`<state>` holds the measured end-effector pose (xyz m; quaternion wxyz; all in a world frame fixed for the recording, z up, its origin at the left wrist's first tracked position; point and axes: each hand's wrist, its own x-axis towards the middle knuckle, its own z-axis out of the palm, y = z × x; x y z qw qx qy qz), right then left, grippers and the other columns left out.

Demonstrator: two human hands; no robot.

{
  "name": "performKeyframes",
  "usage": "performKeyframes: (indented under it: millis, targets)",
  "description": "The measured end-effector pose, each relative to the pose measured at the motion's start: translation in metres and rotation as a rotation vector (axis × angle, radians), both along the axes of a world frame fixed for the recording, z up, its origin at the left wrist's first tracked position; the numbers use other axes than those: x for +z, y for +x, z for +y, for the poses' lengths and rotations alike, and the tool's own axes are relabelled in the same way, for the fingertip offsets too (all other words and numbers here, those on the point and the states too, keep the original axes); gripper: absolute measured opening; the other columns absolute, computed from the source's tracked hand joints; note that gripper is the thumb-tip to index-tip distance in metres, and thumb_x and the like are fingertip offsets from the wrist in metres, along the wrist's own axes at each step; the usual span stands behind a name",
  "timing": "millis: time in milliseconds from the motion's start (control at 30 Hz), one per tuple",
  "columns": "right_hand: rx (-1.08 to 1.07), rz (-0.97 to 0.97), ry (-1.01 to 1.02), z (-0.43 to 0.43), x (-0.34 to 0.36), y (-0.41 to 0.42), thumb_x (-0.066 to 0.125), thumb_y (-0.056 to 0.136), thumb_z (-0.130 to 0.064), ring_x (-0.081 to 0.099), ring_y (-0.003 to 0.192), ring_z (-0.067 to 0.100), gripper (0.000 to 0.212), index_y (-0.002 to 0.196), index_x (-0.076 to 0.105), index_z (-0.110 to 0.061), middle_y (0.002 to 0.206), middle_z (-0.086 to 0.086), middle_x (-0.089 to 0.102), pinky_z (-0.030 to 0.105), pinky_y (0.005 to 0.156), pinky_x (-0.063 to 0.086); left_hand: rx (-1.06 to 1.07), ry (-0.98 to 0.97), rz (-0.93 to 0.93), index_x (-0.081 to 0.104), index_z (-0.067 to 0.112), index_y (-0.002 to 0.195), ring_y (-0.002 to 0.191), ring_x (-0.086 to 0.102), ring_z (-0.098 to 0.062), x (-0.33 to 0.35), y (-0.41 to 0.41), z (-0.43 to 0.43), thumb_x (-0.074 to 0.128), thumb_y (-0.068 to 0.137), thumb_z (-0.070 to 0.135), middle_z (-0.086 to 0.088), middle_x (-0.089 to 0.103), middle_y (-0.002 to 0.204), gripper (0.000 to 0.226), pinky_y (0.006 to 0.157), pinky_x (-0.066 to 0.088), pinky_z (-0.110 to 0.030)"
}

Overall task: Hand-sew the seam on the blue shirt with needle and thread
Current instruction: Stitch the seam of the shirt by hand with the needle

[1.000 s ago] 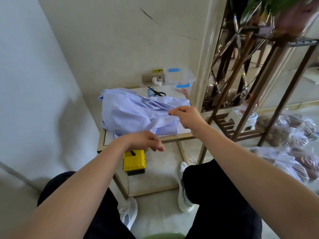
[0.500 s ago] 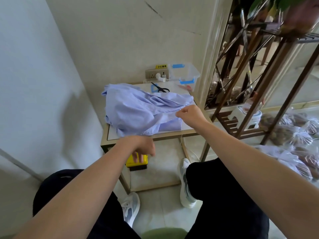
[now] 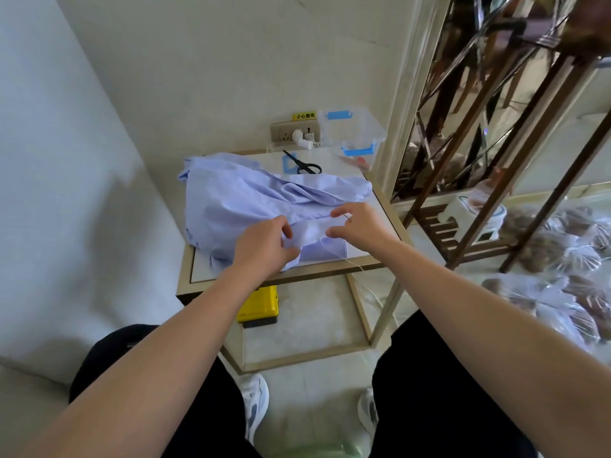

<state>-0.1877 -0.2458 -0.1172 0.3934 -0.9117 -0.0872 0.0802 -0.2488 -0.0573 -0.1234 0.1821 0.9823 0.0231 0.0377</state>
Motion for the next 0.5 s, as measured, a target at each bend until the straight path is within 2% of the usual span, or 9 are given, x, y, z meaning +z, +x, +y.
performKeyframes:
  millis: [33, 100, 133, 167, 233, 300, 333, 433, 500]
  targets:
    - [0.007, 0.01, -0.01, 0.001, 0.0, 0.004, 0.076, 0.08, -0.023, 0.056, 0.088, 0.014, 0.026, 0.104, 0.071, -0.016, 0.096, 0.001, 0.063, 0.028, 0.07, 0.044, -0.016, -0.003, 0.011, 0.056, 0.022, 0.106, 0.089, 0.059, -0.02, -0.002, 0.004, -0.002, 0.072, 0.082, 0.043, 0.005, 0.061, 0.089, 0.035, 0.074, 0.048, -0.032]
    - [0.027, 0.015, -0.009, 0.001, -0.001, 0.011, 0.074, 0.081, -0.023, 0.052, 0.068, 0.013, 0.008, 0.078, 0.069, -0.017, 0.074, -0.002, 0.059, 0.026, 0.058, 0.038, -0.039, 0.015, 0.047, 0.055, 0.024, 0.108, 0.09, 0.056, -0.017, -0.007, 0.013, -0.004, 0.076, 0.077, 0.045, 0.005, 0.057, 0.094, 0.043, 0.072, 0.045, -0.03]
    - [0.034, 0.017, 0.0, 0.0, -0.003, 0.016, 0.074, 0.082, -0.024, 0.046, 0.059, 0.012, 0.019, 0.067, 0.064, -0.018, 0.063, -0.002, 0.054, 0.025, 0.054, 0.034, -0.039, 0.004, 0.042, 0.057, 0.024, 0.107, 0.092, 0.057, -0.017, -0.01, 0.017, -0.004, 0.076, 0.077, 0.044, 0.004, 0.056, 0.096, 0.04, 0.072, 0.045, -0.03]
    - [0.035, 0.003, -0.002, 0.001, -0.003, 0.017, 0.074, 0.083, -0.027, 0.042, 0.053, 0.011, 0.023, 0.065, 0.063, -0.017, 0.057, -0.003, 0.049, 0.025, 0.052, 0.032, -0.033, -0.025, 0.018, 0.061, 0.024, 0.103, 0.093, 0.059, -0.02, -0.012, 0.02, -0.003, 0.075, 0.078, 0.04, 0.001, 0.058, 0.097, 0.032, 0.072, 0.046, -0.031]
    - [0.067, 0.004, 0.041, 0.001, -0.005, 0.018, 0.076, 0.082, -0.029, 0.039, 0.051, 0.007, 0.015, 0.082, 0.067, -0.018, 0.057, -0.007, 0.045, 0.022, 0.052, 0.03, -0.005, -0.086, -0.048, 0.068, 0.021, 0.092, 0.088, 0.062, -0.026, -0.013, 0.025, 0.0, 0.068, 0.084, 0.033, -0.004, 0.065, 0.093, 0.015, 0.07, 0.047, -0.031]
    - [0.131, 0.043, 0.061, 0.002, -0.007, 0.019, 0.08, 0.079, -0.028, 0.041, 0.055, 0.003, 0.032, 0.107, 0.065, -0.023, 0.064, -0.012, 0.044, 0.02, 0.055, 0.033, 0.025, -0.146, -0.046, 0.069, 0.019, 0.088, 0.08, 0.059, -0.025, -0.011, 0.03, 0.004, 0.062, 0.089, 0.032, -0.004, 0.068, 0.086, 0.015, 0.067, 0.042, -0.029]
    - [0.156, 0.051, 0.014, 0.002, -0.01, 0.02, 0.08, 0.078, -0.027, 0.042, 0.057, 0.002, 0.035, 0.109, 0.065, -0.024, 0.066, -0.013, 0.045, 0.02, 0.056, 0.034, 0.035, -0.181, -0.033, 0.069, 0.018, 0.09, 0.08, 0.058, -0.023, -0.01, 0.033, 0.006, 0.061, 0.091, 0.033, -0.002, 0.068, 0.085, 0.017, 0.067, 0.04, -0.028]
    - [0.097, -0.044, -0.163, 0.0, -0.012, 0.026, 0.071, 0.082, -0.021, 0.049, 0.061, 0.01, 0.007, 0.088, 0.072, -0.019, 0.061, -0.01, 0.049, 0.023, 0.053, 0.035, 0.061, -0.291, -0.003, 0.069, 0.013, 0.092, 0.084, 0.062, -0.026, -0.012, 0.042, 0.012, 0.057, 0.094, 0.027, -0.004, 0.068, 0.085, 0.018, 0.068, 0.039, -0.029]
    - [-0.036, -0.08, -0.125, -0.005, -0.009, 0.03, 0.065, 0.086, -0.022, 0.049, 0.056, 0.01, 0.011, 0.082, 0.071, -0.014, 0.058, -0.009, 0.051, 0.025, 0.051, 0.034, 0.077, -0.352, 0.004, 0.067, 0.009, 0.089, 0.082, 0.061, -0.028, -0.013, 0.046, 0.017, 0.055, 0.095, 0.022, -0.006, 0.066, 0.081, 0.018, 0.066, 0.038, -0.03]
